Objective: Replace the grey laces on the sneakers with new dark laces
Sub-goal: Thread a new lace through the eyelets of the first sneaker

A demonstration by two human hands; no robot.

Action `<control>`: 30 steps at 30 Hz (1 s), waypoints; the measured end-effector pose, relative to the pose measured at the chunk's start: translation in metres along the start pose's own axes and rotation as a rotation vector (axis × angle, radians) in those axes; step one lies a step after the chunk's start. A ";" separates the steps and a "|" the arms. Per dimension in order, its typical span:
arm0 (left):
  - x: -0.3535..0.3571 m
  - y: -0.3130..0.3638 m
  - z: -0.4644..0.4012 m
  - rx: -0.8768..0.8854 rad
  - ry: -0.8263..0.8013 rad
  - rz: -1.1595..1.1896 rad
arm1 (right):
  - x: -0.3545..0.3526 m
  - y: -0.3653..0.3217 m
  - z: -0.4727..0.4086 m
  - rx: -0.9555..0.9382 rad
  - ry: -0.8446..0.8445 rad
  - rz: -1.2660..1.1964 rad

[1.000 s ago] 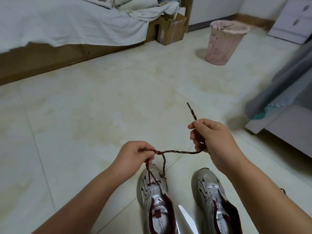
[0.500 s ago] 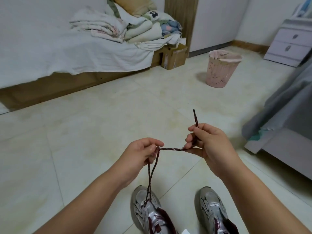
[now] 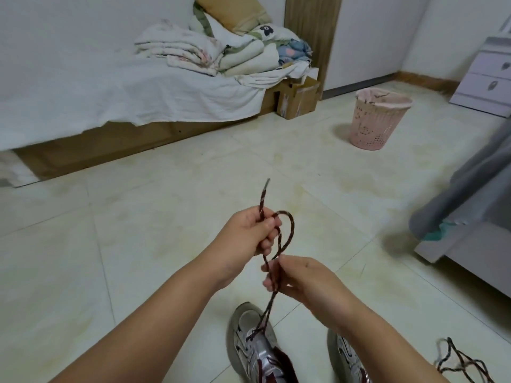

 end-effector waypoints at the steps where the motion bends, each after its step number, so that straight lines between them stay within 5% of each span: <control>1: 0.000 -0.002 -0.002 0.001 0.016 0.026 | -0.005 -0.002 0.003 -0.044 0.040 0.060; 6: -0.001 -0.001 -0.011 0.059 0.157 0.064 | -0.033 -0.006 0.008 -0.111 0.319 0.159; 15: -0.002 0.006 -0.008 0.096 0.210 0.131 | -0.062 -0.025 0.008 -0.241 0.493 -0.023; 25: 0.014 0.030 -0.007 0.152 0.190 0.219 | -0.046 -0.077 0.017 -0.430 0.463 0.049; 30: 0.029 0.048 -0.004 0.265 0.241 -0.002 | -0.035 -0.081 0.012 -0.448 0.438 0.134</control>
Point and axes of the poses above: each hand's wrist, its own z-axis away from the middle knuckle, its own x-axis out of the palm, y = z × x, the point moved 5 cm from there along -z, towards the middle knuckle, and after that the axes turned 3 degrees about -y, right-handed, at the moved point
